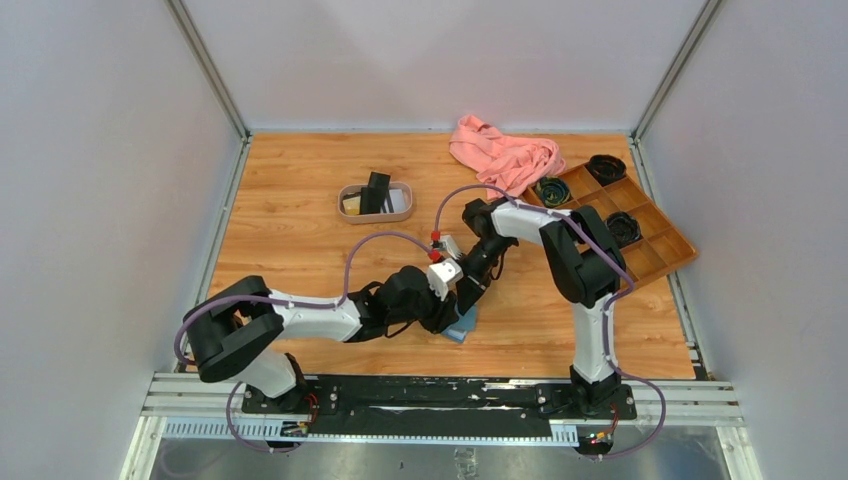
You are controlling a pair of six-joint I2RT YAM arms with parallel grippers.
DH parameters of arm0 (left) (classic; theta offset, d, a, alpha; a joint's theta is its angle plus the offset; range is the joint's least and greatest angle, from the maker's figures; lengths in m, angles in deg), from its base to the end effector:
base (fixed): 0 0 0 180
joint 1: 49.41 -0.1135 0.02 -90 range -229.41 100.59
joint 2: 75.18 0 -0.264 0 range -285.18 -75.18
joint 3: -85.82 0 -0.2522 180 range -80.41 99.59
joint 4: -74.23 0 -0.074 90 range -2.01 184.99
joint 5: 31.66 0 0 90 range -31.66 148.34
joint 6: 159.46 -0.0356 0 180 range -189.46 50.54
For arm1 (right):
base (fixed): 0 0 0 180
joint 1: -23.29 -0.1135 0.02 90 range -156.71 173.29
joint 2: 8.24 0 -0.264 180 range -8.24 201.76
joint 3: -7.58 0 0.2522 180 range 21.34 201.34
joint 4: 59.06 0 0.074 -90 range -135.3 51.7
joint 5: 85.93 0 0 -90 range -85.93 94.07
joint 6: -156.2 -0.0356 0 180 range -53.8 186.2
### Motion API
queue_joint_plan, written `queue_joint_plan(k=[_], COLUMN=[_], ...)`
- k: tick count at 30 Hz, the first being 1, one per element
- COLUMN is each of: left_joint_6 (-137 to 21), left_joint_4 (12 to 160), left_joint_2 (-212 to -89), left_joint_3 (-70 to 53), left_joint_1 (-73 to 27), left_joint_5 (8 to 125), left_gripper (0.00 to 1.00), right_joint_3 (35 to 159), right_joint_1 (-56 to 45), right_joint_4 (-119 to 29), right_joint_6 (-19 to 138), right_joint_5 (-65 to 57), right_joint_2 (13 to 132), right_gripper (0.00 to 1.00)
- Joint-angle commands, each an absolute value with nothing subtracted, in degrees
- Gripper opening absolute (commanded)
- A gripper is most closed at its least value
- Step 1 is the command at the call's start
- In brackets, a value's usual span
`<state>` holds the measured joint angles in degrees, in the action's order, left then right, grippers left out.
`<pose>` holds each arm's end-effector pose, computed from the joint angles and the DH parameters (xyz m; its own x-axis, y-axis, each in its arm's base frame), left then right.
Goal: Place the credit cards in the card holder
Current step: Move the card holder to the center of the board.
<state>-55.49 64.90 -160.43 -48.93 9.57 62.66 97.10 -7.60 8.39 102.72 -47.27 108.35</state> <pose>0.1448 -0.2461 0.1586 -0.4695 0.3136 -0.8254 0.7982 0.5503 -0.2449 0.2905 0.2062 0.1389 -0.5281 -0.7491 -0.3999 -0.7244 0.1516 0.6725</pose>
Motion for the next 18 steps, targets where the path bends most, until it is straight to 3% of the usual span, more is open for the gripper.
queue_joint_plan(k=[1, 9, 18], left_joint_6=[-50.09, -45.21, -43.97], left_joint_4=[63.33, 64.15, 76.61], left_joint_2=[-161.68, -164.65, -167.53], left_joint_3=[-49.16, -48.54, -44.04], left_joint_1=[9.73, 11.46, 15.98], left_joint_5=[58.54, 55.44, 42.83], left_gripper=[0.44, 0.35, 0.35], right_joint_3=[98.58, 98.98, 99.25], right_joint_1=[-8.34, -8.32, -8.30], right_joint_4=[10.47, 10.60, 10.52], right_joint_6=[103.15, 102.13, 101.33], right_joint_5=[-48.23, -48.16, -47.89], right_joint_2=[110.42, 111.89, 112.52], right_gripper=[0.07, 0.06, 0.06])
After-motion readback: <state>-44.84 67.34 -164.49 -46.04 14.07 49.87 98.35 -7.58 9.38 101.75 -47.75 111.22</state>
